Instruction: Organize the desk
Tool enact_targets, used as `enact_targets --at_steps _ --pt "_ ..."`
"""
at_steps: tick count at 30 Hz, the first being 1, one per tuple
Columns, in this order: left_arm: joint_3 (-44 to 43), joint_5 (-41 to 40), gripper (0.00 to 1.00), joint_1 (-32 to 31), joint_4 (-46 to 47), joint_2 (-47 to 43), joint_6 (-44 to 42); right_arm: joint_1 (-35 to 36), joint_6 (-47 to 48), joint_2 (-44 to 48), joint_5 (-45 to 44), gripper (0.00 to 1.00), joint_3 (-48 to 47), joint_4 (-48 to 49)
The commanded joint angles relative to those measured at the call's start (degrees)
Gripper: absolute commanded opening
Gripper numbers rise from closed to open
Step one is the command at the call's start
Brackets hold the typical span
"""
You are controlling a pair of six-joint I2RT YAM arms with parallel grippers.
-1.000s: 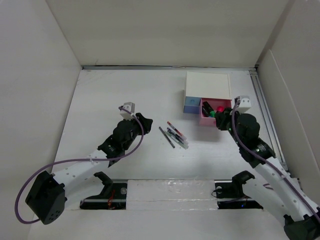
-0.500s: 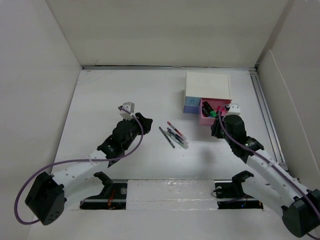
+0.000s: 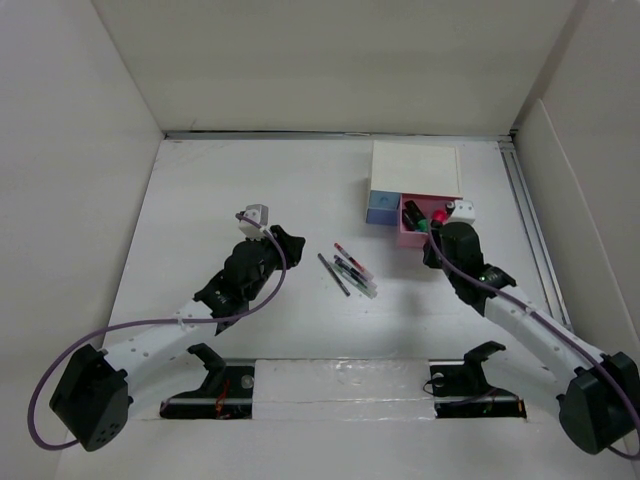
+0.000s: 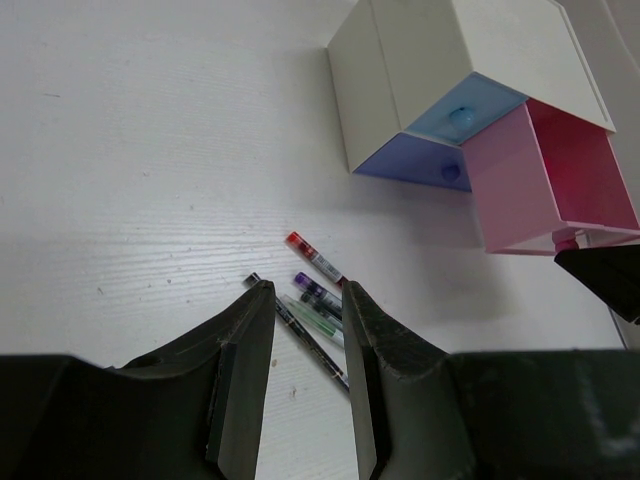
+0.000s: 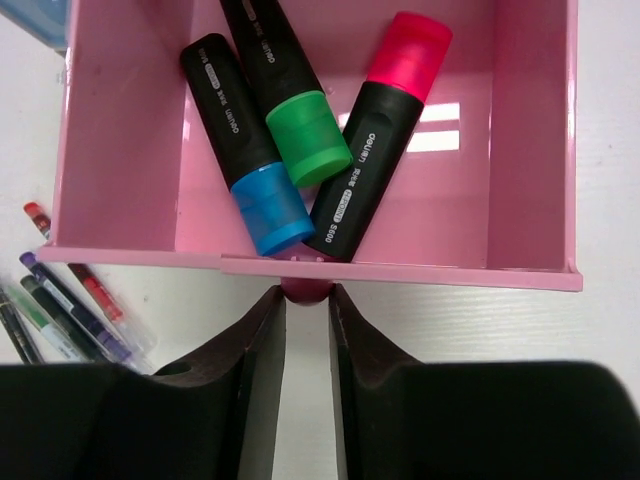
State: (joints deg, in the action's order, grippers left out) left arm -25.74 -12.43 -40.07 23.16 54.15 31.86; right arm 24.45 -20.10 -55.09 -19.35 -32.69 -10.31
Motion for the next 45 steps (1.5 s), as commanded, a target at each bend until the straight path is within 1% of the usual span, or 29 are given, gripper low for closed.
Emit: enact_targets --at_steps 1,3,8,12,14,16,22,23,30,34,38,41,43,45 --pt "-0.54 -0.05 0.29 -0.18 2.16 -1.50 -0.66 -0.01 0.15 -0.63 -1.12 0.24 -2.64 5.29" --pt "-0.54 -0.05 0.29 -0.18 2.07 -1.50 -0.66 -0.01 0.23 -0.37 -1.39 0.19 -2.64 6.08" --pt "-0.54 0.21 0.29 -0.18 2.33 -1.33 -0.66 -0.01 0.15 -0.37 -0.77 0.17 -2.82 8.80" --pt "-0.46 0.12 0.29 -0.18 2.24 -0.98 -0.57 -0.01 0.15 -2.12 -0.07 0.15 -4.14 9.42" --pt "-0.54 0.21 0.29 -0.18 2.42 -0.89 -0.57 -0.01 0.50 -2.83 0.19 0.15 -4.58 9.69" --pt "-0.54 0.38 0.29 -0.18 2.59 -0.71 -0.57 -0.01 0.15 -4.40 -0.33 0.15 -4.75 12.59" --pt "-0.63 0.38 0.29 -0.18 2.59 -0.36 -0.57 -0.01 0.85 -8.45 -2.88 0.14 -7.74 15.92" --pt "-0.63 0.30 0.29 -0.18 2.51 -0.45 -0.57 -0.01 1.02 -10.46 -3.75 0.14 -8.61 16.80" --pt "-0.54 0.21 0.29 -0.18 2.51 -0.54 -0.66 -0.54 1.38 -13.81 -6.75 0.14 -9.67 20.85" --pt "-0.72 0.03 0.29 -0.18 2.42 -0.45 -0.74 -1.07 1.20 -16.89 -5.87 0.14 -10.91 21.12" --pt "-0.72 0.03 0.29 -0.18 2.59 -0.27 -0.74 -1.68 0.85 -15.49 -5.69 0.14 -9.68 21.72" --pt "-0.81 0.73 0.29 -0.18 3.03 0.43 -0.66 -2.99 0.68 -16.62 -5.17 0.14 -10.03 22.43" --pt "-0.89 0.91 0.29 -0.18 3.03 0.78 -0.66 -3.00 0.67 -17.85 -4.90 0.14 -9.85 24.27" --pt "-0.89 0.91 0.29 -0.18 3.03 0.87 -0.57 -3.00 0.94 -19.87 -4.29 0.14 -9.41 28.75"
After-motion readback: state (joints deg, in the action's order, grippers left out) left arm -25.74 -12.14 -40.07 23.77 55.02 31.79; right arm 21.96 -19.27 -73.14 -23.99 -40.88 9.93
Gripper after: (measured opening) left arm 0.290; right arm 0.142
